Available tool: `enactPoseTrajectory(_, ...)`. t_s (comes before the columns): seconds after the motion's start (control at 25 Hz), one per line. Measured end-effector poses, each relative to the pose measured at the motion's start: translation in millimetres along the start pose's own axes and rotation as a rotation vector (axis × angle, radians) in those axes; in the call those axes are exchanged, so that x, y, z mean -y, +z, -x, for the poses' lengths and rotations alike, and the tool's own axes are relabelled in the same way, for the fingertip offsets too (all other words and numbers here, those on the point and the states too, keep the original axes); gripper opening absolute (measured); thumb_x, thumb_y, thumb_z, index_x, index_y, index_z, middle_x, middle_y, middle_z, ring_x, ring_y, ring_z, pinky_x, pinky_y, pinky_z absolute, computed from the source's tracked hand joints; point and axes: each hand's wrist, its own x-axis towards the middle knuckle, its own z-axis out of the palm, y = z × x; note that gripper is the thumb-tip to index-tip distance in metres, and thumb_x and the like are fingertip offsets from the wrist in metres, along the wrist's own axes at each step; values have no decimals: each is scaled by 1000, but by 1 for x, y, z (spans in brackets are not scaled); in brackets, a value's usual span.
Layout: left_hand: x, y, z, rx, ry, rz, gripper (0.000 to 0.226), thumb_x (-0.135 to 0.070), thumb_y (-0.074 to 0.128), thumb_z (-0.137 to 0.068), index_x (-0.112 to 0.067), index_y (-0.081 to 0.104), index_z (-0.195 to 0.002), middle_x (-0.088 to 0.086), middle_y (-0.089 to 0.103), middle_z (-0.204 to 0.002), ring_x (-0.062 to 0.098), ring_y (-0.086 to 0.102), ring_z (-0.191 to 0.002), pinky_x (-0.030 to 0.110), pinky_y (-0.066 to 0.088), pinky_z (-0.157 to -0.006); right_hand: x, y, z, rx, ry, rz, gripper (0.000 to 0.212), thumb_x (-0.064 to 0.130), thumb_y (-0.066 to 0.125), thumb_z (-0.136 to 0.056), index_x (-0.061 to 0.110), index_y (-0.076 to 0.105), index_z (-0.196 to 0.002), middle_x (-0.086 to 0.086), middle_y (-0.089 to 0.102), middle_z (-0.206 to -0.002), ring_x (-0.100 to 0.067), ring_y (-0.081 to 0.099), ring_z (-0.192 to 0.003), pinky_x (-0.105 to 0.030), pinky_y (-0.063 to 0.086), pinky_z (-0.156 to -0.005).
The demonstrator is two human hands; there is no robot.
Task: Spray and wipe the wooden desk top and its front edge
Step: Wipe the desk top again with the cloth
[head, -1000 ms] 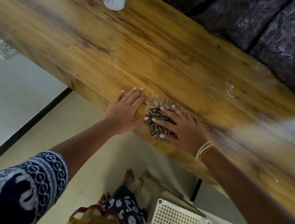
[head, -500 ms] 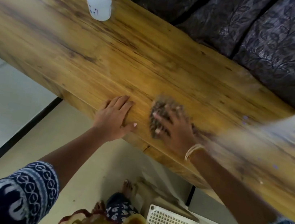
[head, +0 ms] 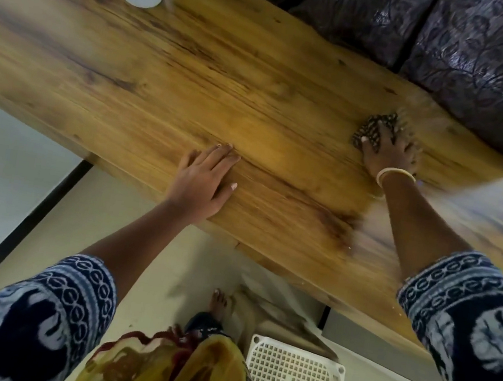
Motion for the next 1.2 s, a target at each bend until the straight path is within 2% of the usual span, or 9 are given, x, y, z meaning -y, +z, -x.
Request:
enactPoseTrajectory(0.08, 3, 1, 1, -30, -12, 5, 49, -40, 46, -92, -19, 50, -136, 4, 47, -146, 23, 44, -134, 48, 34, -105, 27, 5, 29, -21, -136, 33, 65, 66, 29, -96, 39, 20, -154, -10, 16, -163, -45, 11, -147, -62, 15, -116)
enactPoseTrajectory(0.24, 2, -1, 1, -21, -14, -11, 47, -35, 45, -90, -17, 51, -133, 4, 47, -146, 23, 44, -133, 47, 33, -104, 61, 54, 173, 24, -908, 156, 62, 68, 25, -94, 45, 22, -152, -6, 19, -163, -44, 12, -148, -67, 13, -115)
enactPoseTrajectory(0.36, 2, -3, 1, 0, -9, -2, 48, -32, 45, -87, -15, 52, -131, 5, 48, -145, 25, 46, -131, 46, 34, -103, 65, 49, 181, 65, -1158, 178, 57, 65, 28, -96, 48, 25, -150, -1, 23, -163, -39, 17, -149, -61, 16, -114)
enactPoseTrajectory(0.44, 0, -3, 1, 4, -13, -10, 48, -34, 46, -89, -16, 52, -133, 5, 48, -145, 24, 45, -132, 47, 34, -104, 62, 43, 115, -22, -1025, 196, 57, 66, 26, -94, 48, 27, -148, 0, 26, -162, -38, 20, -148, -63, 21, -115)
enactPoseTrajectory(0.56, 2, -7, -2, 30, 21, -76, 49, -36, 42, -92, -16, 49, -136, 7, 45, -147, 25, 45, -132, 47, 37, -103, 29, 19, 12, -89, -489, 99, 63, 69, 26, -91, 44, 30, -149, -3, 24, -162, -39, 22, -146, -60, 26, -113)
enactPoseTrajectory(0.72, 9, -12, -18, 44, -23, -124, 55, -40, 45, -90, -14, 46, -138, 8, 43, -148, 26, 44, -133, 47, 40, -102, 42, 4, -21, -25, 97, -37, 61, 61, 30, -97, 41, 20, -154, -8, 10, -165, -43, 5, -149, -63, 7, -117)
enactPoseTrajectory(0.8, 6, -15, -35, 65, -60, -117, 58, -43, 46, -90, -14, 43, -140, 8, 42, -148, 27, 41, -135, 49, 36, -107, 78, 9, -4, 4, 55, -42, 60, 60, 28, -98, 43, 16, -154, -9, 6, -165, -46, 3, -148, -64, 3, -116)
enactPoseTrajectory(1.04, -29, -3, -88, 126, -12, -129, 68, -51, 48, -88, -16, 35, -145, 6, 34, -153, 25, 31, -141, 58, 15, -115, 96, 24, 33, 28, -750, 196, 55, 63, 29, -97, 51, 20, -150, 2, 21, -163, -37, 18, -148, -60, 23, -114)
enactPoseTrajectory(1.2, -41, 0, -121, 155, 42, -132, 71, -53, 45, -89, -17, 29, -149, 6, 30, -156, 24, 25, -144, 59, 13, -115, 22, 1, -38, -60, -271, 53, 55, 62, 33, -96, 50, 23, -149, 4, 19, -163, -36, 15, -148, -59, 22, -113)
